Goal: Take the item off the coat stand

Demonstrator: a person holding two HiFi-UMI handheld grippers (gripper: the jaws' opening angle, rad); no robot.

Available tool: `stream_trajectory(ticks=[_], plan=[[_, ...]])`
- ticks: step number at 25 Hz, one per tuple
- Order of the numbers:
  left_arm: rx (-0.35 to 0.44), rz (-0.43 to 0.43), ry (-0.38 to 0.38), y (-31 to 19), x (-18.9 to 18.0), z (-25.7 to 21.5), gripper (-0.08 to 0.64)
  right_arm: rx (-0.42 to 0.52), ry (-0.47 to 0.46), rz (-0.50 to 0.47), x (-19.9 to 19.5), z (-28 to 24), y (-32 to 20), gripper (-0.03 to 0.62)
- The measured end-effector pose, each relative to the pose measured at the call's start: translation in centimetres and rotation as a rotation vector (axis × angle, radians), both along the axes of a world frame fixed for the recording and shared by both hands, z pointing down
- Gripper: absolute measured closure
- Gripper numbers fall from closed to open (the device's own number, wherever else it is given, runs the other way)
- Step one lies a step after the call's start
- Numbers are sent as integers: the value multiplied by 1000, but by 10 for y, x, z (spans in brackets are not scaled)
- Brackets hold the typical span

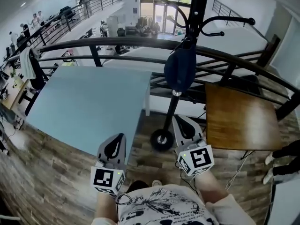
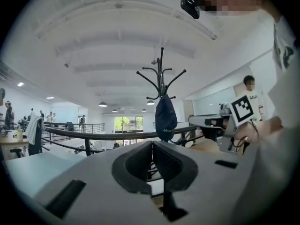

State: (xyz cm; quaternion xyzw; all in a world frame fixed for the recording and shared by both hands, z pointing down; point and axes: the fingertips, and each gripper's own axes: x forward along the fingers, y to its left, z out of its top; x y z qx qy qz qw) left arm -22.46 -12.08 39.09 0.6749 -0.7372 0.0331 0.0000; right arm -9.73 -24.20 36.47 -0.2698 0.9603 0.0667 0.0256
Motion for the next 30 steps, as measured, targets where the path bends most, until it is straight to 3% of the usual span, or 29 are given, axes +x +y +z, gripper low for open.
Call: stream_trajectory(ticks=[10, 19, 30], plan=[[43, 254, 5, -91, -37, -21, 555, 46, 14, 291, -14, -41, -68, 597], [63, 468, 3, -128, -46, -27, 555, 49, -3, 462, -37, -68, -111, 403], [39, 571, 25, -144, -50, -15, 555, 60, 81, 614, -45, -69, -168, 387]])
